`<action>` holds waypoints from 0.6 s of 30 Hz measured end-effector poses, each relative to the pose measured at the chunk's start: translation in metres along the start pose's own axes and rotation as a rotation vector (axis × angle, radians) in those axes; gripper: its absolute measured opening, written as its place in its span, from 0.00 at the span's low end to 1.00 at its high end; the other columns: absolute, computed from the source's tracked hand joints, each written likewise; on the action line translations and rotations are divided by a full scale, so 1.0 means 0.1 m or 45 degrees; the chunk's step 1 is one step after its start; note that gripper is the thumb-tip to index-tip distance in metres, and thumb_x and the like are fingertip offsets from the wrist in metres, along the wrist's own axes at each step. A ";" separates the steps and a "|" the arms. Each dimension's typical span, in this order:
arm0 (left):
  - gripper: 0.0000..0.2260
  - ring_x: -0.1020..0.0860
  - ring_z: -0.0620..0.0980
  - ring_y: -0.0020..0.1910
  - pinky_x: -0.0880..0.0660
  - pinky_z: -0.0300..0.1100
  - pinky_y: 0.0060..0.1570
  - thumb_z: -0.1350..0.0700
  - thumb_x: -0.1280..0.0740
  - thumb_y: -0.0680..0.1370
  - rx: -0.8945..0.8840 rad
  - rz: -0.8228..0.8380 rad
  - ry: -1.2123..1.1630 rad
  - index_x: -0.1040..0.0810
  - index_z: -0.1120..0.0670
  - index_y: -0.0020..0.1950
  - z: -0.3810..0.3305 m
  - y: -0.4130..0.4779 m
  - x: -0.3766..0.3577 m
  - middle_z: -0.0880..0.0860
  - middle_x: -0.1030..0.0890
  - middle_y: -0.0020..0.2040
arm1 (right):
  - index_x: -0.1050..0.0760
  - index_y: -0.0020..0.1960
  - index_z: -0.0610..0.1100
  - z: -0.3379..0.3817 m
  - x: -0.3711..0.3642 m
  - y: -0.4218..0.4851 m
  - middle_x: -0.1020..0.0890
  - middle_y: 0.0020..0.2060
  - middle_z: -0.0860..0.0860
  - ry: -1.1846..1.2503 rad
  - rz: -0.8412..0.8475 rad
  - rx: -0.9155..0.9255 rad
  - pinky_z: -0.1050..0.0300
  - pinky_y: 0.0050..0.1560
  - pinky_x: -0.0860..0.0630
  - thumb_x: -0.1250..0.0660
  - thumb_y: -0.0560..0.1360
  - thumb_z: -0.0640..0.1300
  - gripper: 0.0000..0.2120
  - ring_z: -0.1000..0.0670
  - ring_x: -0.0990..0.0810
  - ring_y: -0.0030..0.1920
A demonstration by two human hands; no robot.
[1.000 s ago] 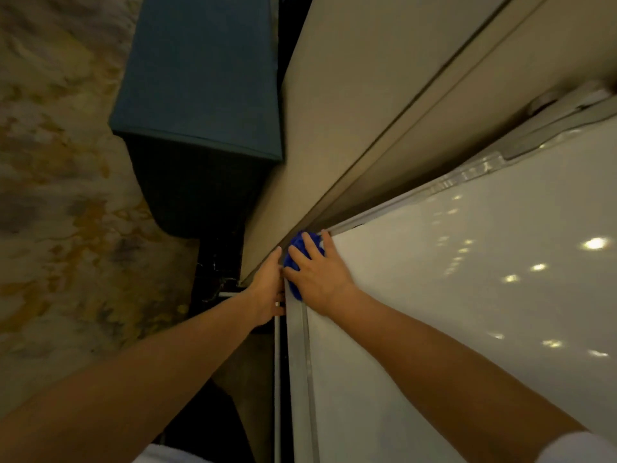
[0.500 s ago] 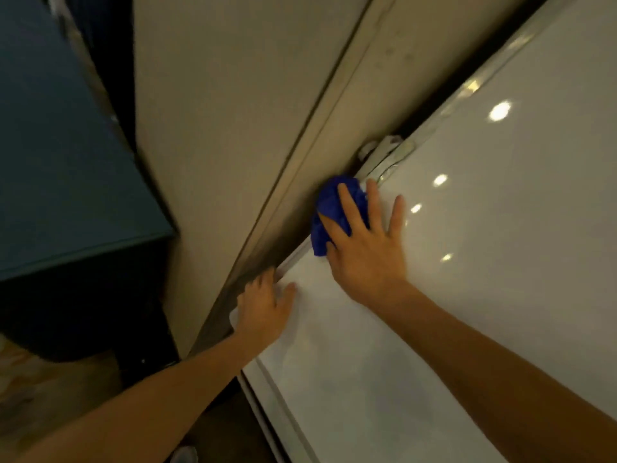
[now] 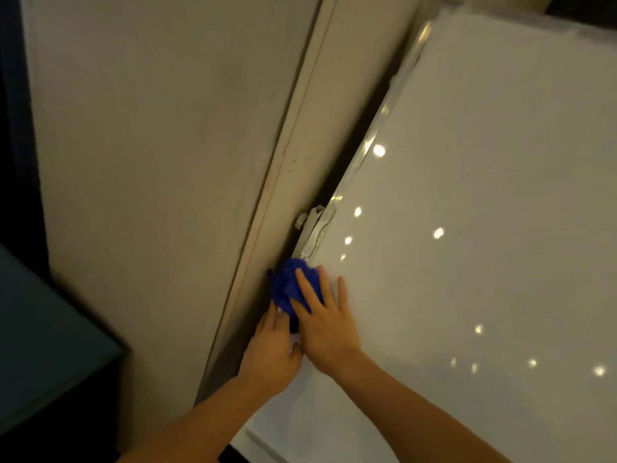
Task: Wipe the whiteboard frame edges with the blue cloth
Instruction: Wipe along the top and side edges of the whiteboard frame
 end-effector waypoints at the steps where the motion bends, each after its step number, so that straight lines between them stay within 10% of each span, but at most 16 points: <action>1: 0.36 0.35 0.53 0.73 0.30 0.47 0.68 0.53 0.36 0.78 -0.037 0.003 0.013 0.54 0.52 0.80 -0.02 0.03 0.06 0.54 0.49 0.81 | 0.43 0.78 0.53 0.02 -0.03 0.03 0.54 0.80 0.46 -0.023 0.037 0.059 0.32 0.72 0.68 0.35 0.76 0.53 0.33 0.37 0.68 0.76; 11: 0.33 0.69 0.50 0.76 0.60 0.47 0.77 0.49 0.46 0.81 -0.426 -0.212 0.440 0.63 0.54 0.78 -0.95 0.68 0.71 0.51 0.67 0.79 | 0.52 0.79 0.51 -1.59 1.27 1.09 0.59 0.80 0.43 -0.166 -0.295 -0.570 0.28 0.72 0.62 0.34 0.77 0.54 0.39 0.33 0.63 0.77; 18: 0.40 0.57 0.60 0.80 0.59 0.53 0.77 0.42 0.44 0.77 -0.245 -0.285 0.672 0.62 0.61 0.76 -1.20 1.12 0.80 0.60 0.59 0.79 | 0.39 0.77 0.53 -1.24 0.85 1.18 0.49 0.80 0.48 -0.269 -0.205 0.233 0.32 0.74 0.54 0.47 0.80 0.60 0.27 0.38 0.56 0.79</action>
Point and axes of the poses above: each hand's wrist, its own y-axis towards the middle knuckle, its own x-axis out of the back of the hand, z = x × y, the point moved 1 cm from there along y, towards the middle knuckle
